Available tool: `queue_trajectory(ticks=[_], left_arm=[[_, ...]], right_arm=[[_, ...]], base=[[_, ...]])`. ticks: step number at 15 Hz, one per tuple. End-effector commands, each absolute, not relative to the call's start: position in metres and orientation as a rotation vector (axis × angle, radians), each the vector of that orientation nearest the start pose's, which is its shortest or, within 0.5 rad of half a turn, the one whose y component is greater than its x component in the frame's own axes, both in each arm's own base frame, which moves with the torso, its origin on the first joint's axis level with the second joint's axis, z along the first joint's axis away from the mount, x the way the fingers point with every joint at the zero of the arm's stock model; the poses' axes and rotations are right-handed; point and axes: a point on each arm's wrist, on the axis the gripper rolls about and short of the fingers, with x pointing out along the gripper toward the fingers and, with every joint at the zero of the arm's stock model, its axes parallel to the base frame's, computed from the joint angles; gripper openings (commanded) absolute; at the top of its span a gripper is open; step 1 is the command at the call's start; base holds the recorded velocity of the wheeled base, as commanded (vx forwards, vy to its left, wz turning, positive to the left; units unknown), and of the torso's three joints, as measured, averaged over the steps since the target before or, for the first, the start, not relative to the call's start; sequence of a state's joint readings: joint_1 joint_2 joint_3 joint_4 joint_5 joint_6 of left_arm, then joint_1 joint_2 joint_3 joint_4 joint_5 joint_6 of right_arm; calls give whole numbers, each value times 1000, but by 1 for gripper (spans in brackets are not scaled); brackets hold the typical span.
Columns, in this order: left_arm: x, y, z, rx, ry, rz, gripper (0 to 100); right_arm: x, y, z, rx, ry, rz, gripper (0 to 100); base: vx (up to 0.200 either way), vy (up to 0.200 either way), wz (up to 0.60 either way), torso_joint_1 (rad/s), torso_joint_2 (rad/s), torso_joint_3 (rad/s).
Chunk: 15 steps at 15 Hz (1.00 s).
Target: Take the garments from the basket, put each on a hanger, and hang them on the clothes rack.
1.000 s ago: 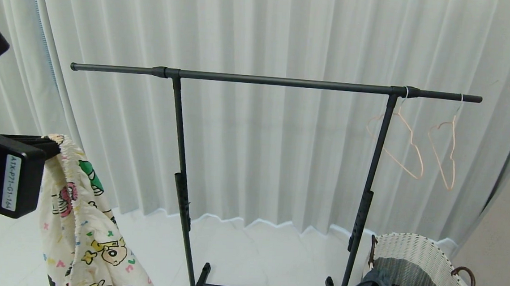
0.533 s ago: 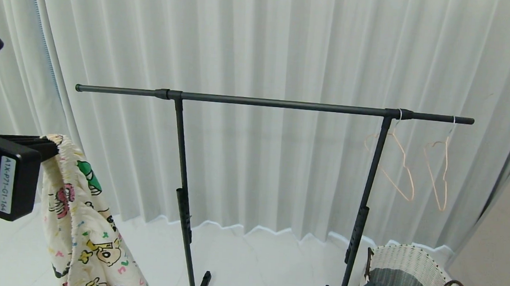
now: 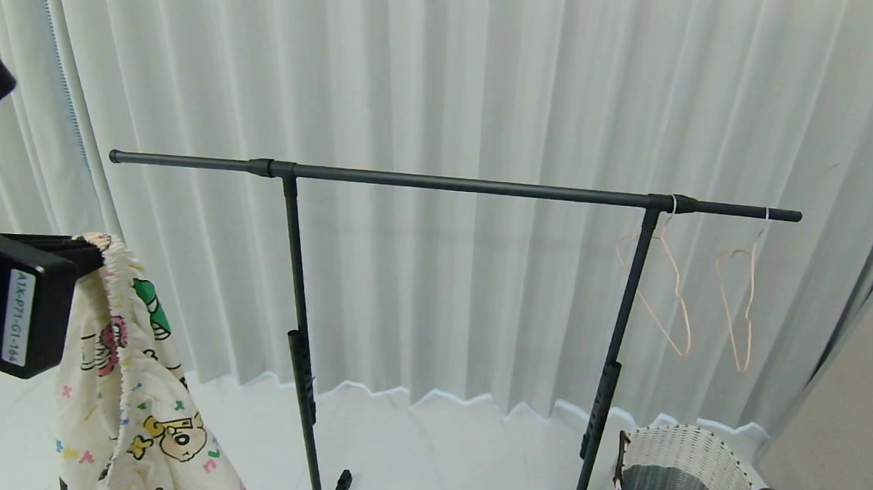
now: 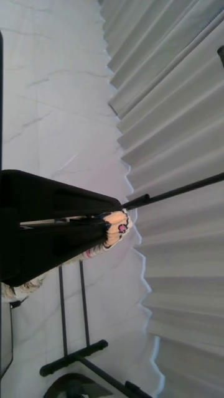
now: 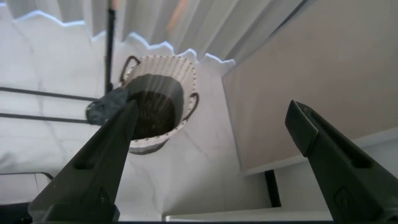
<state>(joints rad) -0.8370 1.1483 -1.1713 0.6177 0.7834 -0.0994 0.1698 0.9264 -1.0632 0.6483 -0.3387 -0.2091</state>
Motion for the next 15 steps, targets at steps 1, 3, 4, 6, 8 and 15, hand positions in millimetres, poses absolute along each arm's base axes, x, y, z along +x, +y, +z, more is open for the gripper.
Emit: queue_trajectory(ticks=[1,3,4,6,8,15], left_arm=[[99,-86,299,332,411,-31,0],[99,-86,299,332,411,-31,0],[99,-86,299,332,411,-31,0],[99,-86,299,332,411,-31,0],[99,-86,300,331,410,-31,0],[97,-84,301,321,403,-33,0]], right_arm=[[72,5,289,-333,514,-113,100],[72,5,289,-335,515,-112,100],[72,5,289,-335,515,-112,100],[72,5,289,-335,516,-111,100],[72,5,288,-327,516,-84,100],[84,9,280,-303,447,-38,100]], base=[[0,-200,0,22,2,-7],[0,-200,0,-7,-2,0],[0,-200,0,7,-2,2],[0,-200,0,10,0,0],[100,-100,0,-1,1,1],[86,0,0,-2,-2,2]])
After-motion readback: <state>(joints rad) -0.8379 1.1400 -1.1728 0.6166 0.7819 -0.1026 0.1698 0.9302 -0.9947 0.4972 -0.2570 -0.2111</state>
